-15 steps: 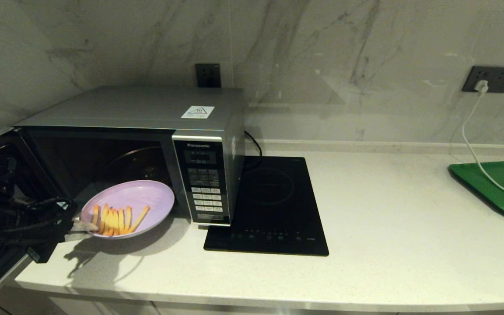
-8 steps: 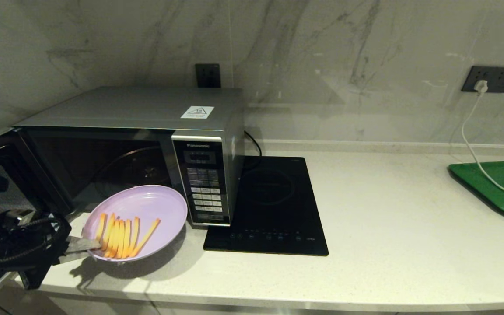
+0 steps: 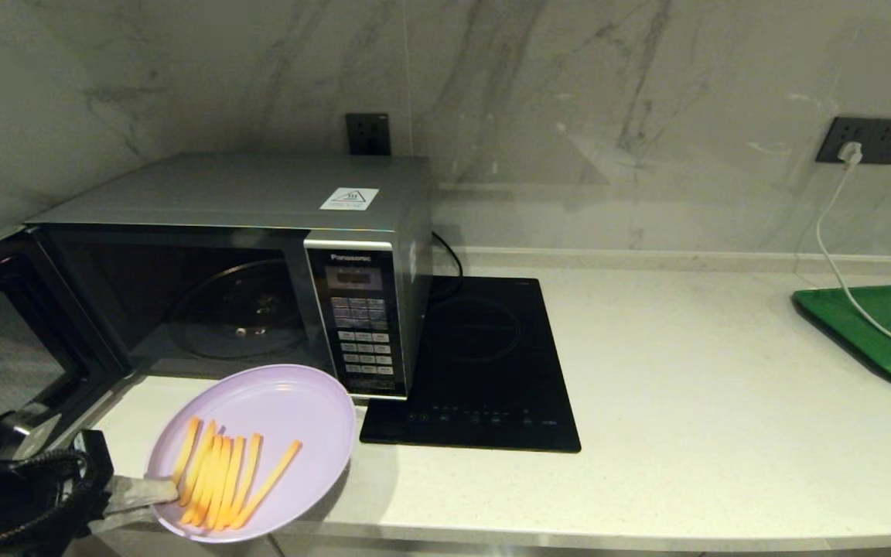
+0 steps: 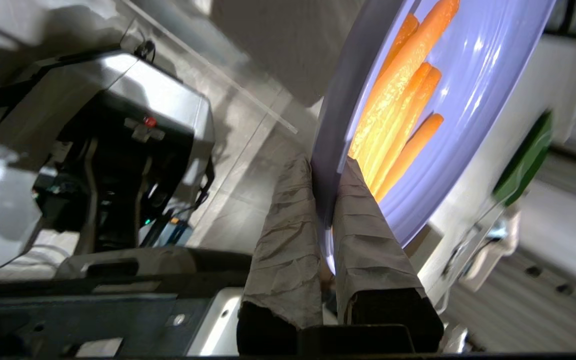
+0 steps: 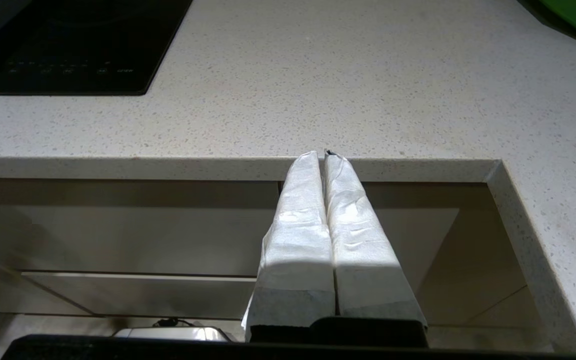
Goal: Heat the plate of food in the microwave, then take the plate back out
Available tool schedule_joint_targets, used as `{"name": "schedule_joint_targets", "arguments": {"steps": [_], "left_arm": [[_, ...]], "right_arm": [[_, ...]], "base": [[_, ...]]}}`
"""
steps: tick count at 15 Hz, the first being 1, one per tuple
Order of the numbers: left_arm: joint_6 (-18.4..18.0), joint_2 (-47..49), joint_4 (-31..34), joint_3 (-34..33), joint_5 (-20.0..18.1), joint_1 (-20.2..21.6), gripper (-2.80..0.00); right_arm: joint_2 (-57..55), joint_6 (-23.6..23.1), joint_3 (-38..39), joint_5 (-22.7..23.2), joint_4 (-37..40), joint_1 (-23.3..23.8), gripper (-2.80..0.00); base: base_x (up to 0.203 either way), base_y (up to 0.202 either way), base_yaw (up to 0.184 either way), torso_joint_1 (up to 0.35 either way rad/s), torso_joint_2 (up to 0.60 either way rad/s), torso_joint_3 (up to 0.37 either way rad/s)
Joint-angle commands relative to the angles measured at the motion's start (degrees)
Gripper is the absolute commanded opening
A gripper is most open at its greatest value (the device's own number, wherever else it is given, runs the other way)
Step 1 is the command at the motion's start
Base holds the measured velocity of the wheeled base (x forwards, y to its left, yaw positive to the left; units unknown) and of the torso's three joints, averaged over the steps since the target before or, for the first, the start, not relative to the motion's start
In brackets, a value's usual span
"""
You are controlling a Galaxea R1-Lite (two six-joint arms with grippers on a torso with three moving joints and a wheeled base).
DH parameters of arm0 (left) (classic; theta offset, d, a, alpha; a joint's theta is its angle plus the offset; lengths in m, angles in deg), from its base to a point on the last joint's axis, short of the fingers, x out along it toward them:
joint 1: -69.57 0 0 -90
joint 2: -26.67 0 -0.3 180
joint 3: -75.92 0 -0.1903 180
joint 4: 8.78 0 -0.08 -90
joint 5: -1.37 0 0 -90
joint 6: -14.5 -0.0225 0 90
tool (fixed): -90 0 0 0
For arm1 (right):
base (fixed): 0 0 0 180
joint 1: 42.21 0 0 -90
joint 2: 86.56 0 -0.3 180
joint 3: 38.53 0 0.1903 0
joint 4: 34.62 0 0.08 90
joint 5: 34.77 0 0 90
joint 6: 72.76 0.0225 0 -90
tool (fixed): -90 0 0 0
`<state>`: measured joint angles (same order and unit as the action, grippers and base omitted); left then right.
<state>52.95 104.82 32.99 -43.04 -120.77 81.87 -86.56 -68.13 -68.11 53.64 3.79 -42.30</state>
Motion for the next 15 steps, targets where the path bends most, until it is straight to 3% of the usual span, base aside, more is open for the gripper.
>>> {"name": "schedule_joint_targets", "arguments": {"steps": [1, 3, 11, 15], "left_arm": [[0.0, -1.2, 0.3, -0.7, -0.1, -3.2, -2.80], [0.1, -1.1, 0.4, -0.8, 1.1, -7.9, -2.80], [5.6, 8.8, -5.0, 0.8, 14.0, -27.6, -2.80], [9.2, 14.7, -6.1, 6.6, 16.3, -33.1, -2.80]], "right_arm": [[0.0, 0.0, 0.1, 0.0, 0.1, 0.0, -2.80], [0.0, 0.0, 0.0, 0.0, 0.1, 0.0, -2.80], [0.0, 0.0, 0.0, 0.0, 0.1, 0.0, -2.80], [0.0, 0.0, 0.0, 0.0, 0.1, 0.0, -2.80]], "base": [[0.000, 0.000, 0.000, 0.000, 0.00, 0.000], [0.000, 0.000, 0.000, 0.000, 0.00, 0.000], [0.000, 0.000, 0.000, 0.000, 0.00, 0.000], [0.000, 0.000, 0.000, 0.000, 0.00, 0.000]]}}
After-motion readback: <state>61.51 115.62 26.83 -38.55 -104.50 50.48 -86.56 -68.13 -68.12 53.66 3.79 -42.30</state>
